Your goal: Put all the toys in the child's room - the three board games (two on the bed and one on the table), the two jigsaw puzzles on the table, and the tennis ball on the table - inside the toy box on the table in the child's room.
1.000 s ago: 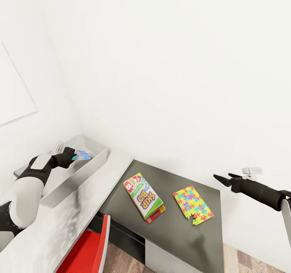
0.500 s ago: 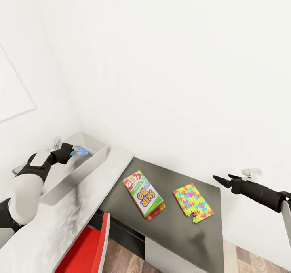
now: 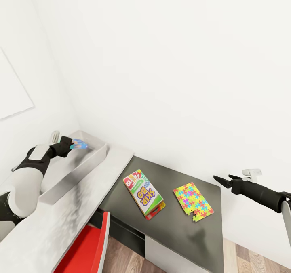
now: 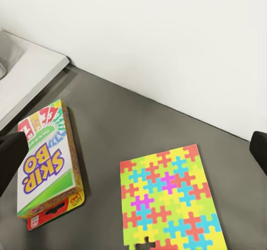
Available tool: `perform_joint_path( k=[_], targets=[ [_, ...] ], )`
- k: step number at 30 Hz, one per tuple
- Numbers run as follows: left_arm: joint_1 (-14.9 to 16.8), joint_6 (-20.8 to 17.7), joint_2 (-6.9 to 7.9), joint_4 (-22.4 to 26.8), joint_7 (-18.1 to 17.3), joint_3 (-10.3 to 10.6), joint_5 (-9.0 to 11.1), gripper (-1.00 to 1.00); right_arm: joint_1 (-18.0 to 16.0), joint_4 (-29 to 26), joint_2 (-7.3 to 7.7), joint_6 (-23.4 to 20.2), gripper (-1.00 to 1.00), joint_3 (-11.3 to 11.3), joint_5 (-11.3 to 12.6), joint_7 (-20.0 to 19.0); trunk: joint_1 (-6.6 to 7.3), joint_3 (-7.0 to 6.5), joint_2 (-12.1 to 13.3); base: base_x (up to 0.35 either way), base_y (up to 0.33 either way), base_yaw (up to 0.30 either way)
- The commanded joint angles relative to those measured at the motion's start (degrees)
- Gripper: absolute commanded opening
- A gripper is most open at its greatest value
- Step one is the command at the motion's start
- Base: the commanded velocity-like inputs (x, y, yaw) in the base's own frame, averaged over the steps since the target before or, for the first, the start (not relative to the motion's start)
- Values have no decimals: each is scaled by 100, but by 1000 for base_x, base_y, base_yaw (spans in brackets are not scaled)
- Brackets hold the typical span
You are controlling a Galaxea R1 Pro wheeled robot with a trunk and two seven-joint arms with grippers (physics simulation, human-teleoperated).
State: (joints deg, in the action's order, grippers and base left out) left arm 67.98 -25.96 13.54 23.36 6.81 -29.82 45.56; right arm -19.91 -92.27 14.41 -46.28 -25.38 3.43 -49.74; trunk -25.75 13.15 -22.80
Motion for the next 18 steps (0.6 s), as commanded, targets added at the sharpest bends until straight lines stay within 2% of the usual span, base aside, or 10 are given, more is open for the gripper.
perform_joint_path(
  k=[1,11,18],
  targets=[
    [15,-32,3,9,49,-22,51,-100,-5,-2,1,-48,100,-7,35,-1,-3,12,-12,0,0,0],
    [47,-21,-5,7,43,-9,-45,-100,-5,-2,2,-48,100,-16,35,0,-3,13,-12,0,0,0],
    [54,-17,-8,8,-33,-7,-278,-100,-8,-2,6,-48,100,-33,39,0,-3,15,-12,0,0,0]
  ],
)
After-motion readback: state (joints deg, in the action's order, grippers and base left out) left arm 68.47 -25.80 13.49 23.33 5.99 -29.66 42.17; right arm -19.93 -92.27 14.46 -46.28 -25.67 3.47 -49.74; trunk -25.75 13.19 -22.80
